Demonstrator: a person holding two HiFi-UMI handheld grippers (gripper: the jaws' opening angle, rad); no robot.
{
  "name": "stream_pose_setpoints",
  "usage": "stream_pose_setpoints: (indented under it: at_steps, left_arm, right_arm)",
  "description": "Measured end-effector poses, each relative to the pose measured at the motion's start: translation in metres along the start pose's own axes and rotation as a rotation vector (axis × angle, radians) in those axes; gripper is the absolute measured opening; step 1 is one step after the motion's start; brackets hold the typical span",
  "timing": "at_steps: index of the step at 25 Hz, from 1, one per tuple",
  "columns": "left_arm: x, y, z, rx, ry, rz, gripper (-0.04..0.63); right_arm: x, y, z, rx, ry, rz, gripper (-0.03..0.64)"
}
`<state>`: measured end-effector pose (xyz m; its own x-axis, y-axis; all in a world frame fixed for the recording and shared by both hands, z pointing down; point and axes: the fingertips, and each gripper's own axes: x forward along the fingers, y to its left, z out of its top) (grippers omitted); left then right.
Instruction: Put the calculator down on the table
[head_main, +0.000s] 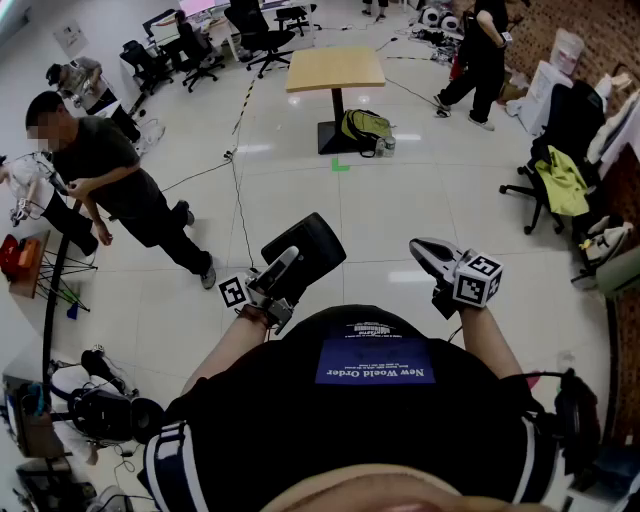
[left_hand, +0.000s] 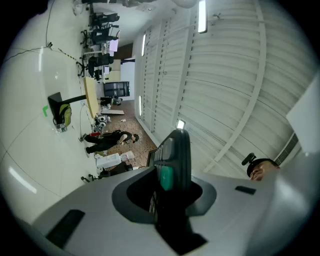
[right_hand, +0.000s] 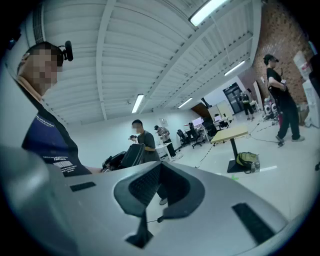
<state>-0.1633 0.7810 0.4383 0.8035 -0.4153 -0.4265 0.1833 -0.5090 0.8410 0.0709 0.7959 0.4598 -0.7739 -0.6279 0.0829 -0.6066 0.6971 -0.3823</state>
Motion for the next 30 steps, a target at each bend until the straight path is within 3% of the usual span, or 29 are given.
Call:
stream_pose_setpoints:
  at_steps: [9,14,23,30]
  left_arm:
    - [0.006,0.016,-0.004,-0.017,0.025,-0.005,0.1]
    - [0.001,0.049,0.022,-0.039,0.012,-0.028,0.1]
    - [-0.017,0.061,0.178,-0.073,0.049,-0.113,0.1]
    - [-0.043,0.098,0.261,-0.105,0.054,-0.101,0.1]
  right_arm:
    - [0.009,-0.022,-0.012,0.013,0.022,-0.013,-0.017]
    - [0.037,-0.038,-0.019,-0.008,0.041,-0.03,-0.017]
    - [0.179,-0.029,0.053,-0.066,0.01,-0.073,-0.017]
    - [0.263,-0.039,0.058,-0.031,0.043,-0.097,-0.017]
